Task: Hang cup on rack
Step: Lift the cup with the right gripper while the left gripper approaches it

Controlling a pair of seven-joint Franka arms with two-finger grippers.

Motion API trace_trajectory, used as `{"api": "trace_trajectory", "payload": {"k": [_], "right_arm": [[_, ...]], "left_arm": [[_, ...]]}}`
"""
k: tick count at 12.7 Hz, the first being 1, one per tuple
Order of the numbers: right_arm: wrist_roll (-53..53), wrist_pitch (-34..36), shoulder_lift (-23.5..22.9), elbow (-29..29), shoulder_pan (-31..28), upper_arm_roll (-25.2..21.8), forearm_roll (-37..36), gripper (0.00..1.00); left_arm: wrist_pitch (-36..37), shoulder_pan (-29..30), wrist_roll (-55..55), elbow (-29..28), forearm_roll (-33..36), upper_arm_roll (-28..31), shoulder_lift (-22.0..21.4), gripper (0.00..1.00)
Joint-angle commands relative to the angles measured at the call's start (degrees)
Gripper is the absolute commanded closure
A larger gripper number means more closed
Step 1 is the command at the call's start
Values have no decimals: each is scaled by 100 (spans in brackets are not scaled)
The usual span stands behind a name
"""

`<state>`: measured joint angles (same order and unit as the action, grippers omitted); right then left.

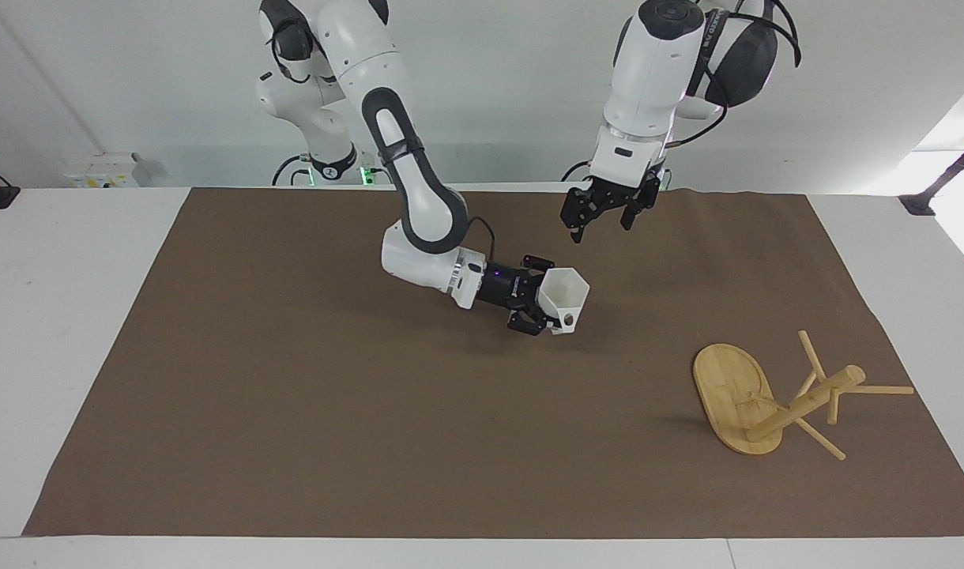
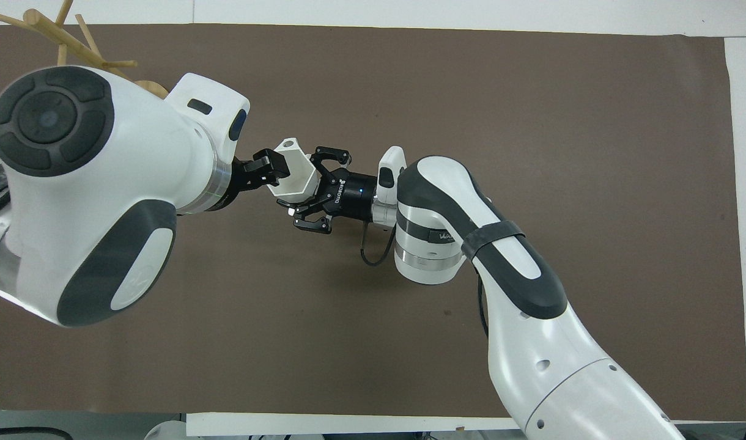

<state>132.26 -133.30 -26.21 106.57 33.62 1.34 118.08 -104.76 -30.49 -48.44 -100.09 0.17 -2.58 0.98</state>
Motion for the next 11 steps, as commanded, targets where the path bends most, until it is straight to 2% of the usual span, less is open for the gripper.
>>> {"api": "trace_trajectory", "payload": {"k": [1,4,7,11], "right_arm": [[265,6,55,109,-40,-29,181,83],[274,-231,46,65,47,-29,181,83],[266,-284,46,65,48,-29,181,82],[266,-346,46,56,57,-29,181,82]], "left_arm": [[-344,-1,-201,-283,-8,91,86,1],[-387,113,-393,-344,-8,83,131,1],[-765,52,-1270,-423,-8,74,306,2],[-809,-9,-1553,-432,-69,74,543,3]]}}
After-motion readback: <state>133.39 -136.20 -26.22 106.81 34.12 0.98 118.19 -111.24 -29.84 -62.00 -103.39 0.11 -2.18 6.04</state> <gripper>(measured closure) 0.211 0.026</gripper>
